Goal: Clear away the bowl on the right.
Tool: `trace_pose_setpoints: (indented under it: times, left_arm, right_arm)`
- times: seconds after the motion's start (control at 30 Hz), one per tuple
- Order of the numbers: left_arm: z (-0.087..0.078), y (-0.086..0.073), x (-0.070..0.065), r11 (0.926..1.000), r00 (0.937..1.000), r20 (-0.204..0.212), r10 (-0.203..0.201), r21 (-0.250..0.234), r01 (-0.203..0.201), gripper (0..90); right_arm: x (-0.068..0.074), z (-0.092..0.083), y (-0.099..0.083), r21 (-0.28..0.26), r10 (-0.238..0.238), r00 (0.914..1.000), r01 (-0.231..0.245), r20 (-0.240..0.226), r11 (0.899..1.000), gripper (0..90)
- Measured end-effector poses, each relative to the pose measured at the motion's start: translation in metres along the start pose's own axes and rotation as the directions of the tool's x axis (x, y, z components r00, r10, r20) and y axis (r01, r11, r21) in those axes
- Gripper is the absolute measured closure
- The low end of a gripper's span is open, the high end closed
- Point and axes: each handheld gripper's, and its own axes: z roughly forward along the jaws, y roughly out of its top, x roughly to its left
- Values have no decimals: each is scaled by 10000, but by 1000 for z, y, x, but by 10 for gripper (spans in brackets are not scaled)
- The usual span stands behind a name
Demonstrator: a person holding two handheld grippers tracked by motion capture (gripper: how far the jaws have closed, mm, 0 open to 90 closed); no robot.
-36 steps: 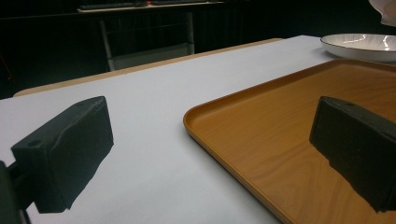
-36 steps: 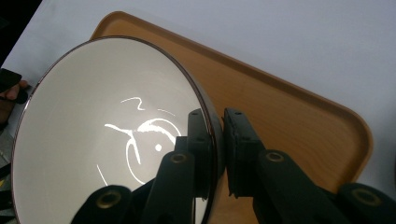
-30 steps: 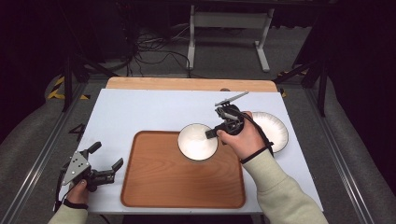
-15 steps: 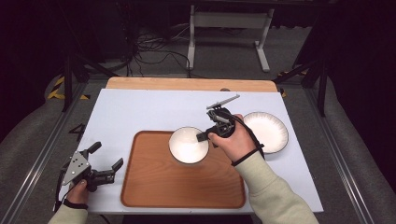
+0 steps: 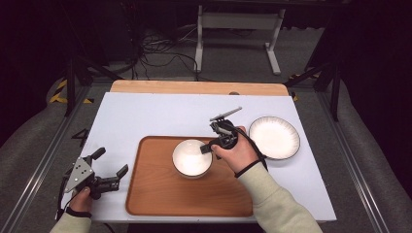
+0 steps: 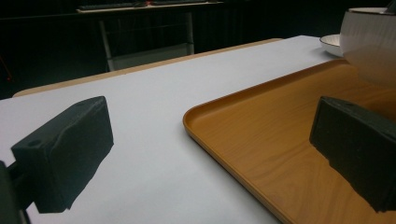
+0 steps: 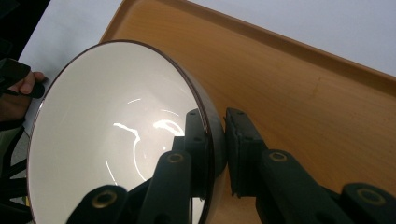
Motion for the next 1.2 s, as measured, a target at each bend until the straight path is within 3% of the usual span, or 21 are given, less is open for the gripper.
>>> trace_pose_setpoints:
  times: [0.8, 1.2]
  left_arm:
    - [0, 0, 0, 10000, 10000, -2, 38, 0, -38, 3]
    - [0, 0, 0, 10000, 10000, -7, 45, -13, -45, 3]
  right_arm:
    - [-3, 30, -11, 606, -44, 9998, 31, 216, 9982, 794]
    - [-4, 34, -13, 693, -19, 9997, 3, 239, 9976, 793]
